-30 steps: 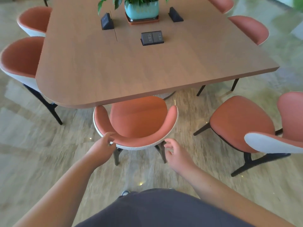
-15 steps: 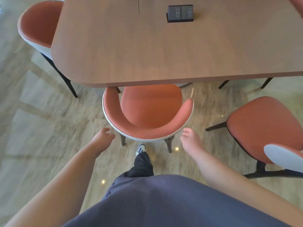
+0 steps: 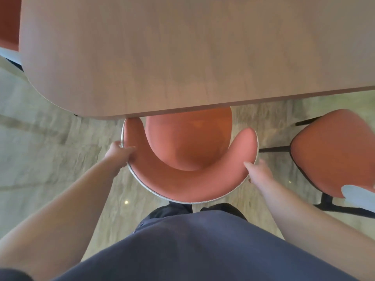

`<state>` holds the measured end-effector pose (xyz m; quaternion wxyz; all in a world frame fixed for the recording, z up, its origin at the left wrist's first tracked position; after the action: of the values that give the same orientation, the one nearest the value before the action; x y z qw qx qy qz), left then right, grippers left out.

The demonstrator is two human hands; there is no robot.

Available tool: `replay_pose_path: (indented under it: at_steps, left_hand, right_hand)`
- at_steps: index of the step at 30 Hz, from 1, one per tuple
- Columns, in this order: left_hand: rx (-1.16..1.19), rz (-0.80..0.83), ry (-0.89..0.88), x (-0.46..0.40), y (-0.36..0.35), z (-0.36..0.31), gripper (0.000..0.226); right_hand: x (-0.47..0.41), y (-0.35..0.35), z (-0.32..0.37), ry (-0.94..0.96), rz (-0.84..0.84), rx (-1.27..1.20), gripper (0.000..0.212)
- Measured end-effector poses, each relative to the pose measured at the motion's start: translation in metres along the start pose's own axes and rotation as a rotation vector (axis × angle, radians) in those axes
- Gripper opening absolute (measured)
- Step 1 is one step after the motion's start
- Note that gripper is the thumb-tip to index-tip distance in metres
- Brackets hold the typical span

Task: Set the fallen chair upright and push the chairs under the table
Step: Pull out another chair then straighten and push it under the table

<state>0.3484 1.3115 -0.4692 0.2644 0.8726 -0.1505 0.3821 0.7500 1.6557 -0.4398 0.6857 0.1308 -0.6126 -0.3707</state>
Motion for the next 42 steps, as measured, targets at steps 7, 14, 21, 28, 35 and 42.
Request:
replay_pose_path:
  at_steps: [7, 14, 21, 28, 35, 42]
  left_hand:
    - [0.040, -0.015, 0.042, -0.059, -0.015, -0.011, 0.065]
    - [0.083, -0.097, 0.096, -0.091, -0.021, -0.006, 0.075]
    - [-0.097, -0.116, 0.076, -0.096, -0.017, -0.010, 0.053]
    - [-0.219, -0.101, -0.064, -0.088, -0.014, -0.020, 0.027]
    - [-0.180, -0.150, -0.101, -0.069, -0.006, -0.012, 0.020]
    - [-0.083, -0.211, -0.047, -0.050, -0.001, 0.017, 0.014]
  right_hand:
    - [-0.045, -0.015, 0.008, -0.133, 0.090, -0.328, 0.075]
    - [-0.077, -0.020, 0.012, -0.174, 0.051, -0.284, 0.091]
    - [-0.094, -0.022, 0.006, -0.159, 0.049, -0.270, 0.076]
    - [-0.092, -0.008, 0.010, -0.034, -0.078, -0.159, 0.037]
    - [-0.105, 0.012, 0.041, 0.101, -0.093, -0.108, 0.027]
    - [-0.126, 0.021, 0.072, 0.159, -0.071, -0.011, 0.027]
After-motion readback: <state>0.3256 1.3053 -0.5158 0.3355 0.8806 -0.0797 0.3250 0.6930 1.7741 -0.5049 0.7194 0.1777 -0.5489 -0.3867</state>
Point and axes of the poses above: each hand's wrist, its own x-axis away from the middle knuckle, its own y-axis out of the back of the hand, z = x × y, the point moved 10 cm from there along -x, towards the middle knuckle, and after that the axes turned 13 degrees about x, right-handed, at the moved point
